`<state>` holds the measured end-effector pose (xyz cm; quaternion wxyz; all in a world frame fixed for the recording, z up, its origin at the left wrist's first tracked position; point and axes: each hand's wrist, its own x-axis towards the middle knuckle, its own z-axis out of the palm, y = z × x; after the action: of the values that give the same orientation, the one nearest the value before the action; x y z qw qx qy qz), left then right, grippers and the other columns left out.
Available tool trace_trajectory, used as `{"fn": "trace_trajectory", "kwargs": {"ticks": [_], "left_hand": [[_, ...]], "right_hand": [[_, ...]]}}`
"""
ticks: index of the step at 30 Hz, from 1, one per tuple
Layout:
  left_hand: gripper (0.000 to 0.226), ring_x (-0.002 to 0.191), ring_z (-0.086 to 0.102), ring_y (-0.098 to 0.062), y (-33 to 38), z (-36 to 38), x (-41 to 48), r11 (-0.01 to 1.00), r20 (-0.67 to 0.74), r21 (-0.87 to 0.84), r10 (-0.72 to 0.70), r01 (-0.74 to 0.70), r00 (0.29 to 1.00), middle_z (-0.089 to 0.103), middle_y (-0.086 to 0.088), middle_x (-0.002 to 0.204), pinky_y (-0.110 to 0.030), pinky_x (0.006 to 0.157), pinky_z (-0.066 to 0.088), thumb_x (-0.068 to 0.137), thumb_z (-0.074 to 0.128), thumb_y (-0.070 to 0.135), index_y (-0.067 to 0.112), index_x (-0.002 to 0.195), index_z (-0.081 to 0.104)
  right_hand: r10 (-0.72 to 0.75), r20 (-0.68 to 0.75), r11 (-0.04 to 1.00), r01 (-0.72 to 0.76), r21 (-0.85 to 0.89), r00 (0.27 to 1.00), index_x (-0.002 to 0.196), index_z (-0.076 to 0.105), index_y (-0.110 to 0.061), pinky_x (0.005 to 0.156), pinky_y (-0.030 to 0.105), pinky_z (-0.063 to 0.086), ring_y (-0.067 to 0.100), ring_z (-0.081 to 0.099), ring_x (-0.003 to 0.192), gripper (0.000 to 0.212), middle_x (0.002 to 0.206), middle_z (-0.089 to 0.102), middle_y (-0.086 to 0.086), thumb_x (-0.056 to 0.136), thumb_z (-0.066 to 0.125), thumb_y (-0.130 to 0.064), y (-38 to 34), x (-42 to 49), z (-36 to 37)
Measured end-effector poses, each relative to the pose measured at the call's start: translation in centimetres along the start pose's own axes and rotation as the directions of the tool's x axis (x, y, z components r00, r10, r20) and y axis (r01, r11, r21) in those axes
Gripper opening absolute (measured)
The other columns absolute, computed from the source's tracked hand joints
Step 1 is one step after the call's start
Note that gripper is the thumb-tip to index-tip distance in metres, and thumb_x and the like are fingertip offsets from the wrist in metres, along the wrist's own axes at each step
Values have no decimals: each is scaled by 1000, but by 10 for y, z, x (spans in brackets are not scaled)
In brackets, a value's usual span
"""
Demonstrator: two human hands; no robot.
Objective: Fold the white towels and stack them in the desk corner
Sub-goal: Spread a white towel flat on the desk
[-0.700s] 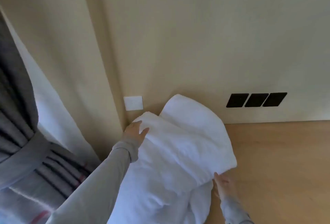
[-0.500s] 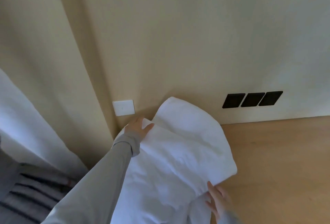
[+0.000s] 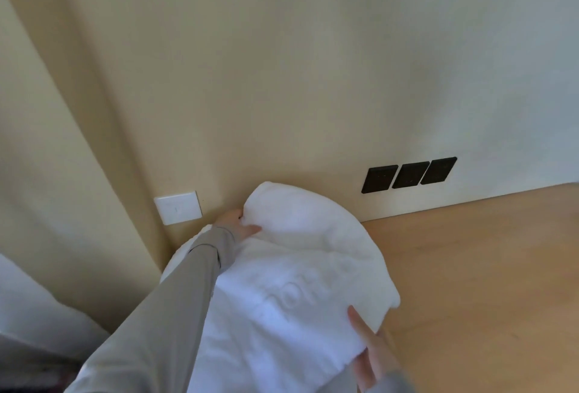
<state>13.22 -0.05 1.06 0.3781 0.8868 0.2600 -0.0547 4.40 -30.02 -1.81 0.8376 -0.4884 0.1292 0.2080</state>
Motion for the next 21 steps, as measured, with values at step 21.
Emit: {"fn": "trace_trajectory", "kwargs": {"ticks": [21], "left_hand": [[31, 70, 40, -18, 68, -209, -169, 746, -767, -306, 175, -592, 618, 48, -8, 77, -13, 56, 36, 91, 58, 24, 19, 64, 43]], "right_hand": [[-600, 186, 762, 627, -162, 778, 91, 59, -16, 56, 19, 54, 8, 65, 64, 15, 75, 68, -4, 85, 63, -3, -207, -67, 142]]}}
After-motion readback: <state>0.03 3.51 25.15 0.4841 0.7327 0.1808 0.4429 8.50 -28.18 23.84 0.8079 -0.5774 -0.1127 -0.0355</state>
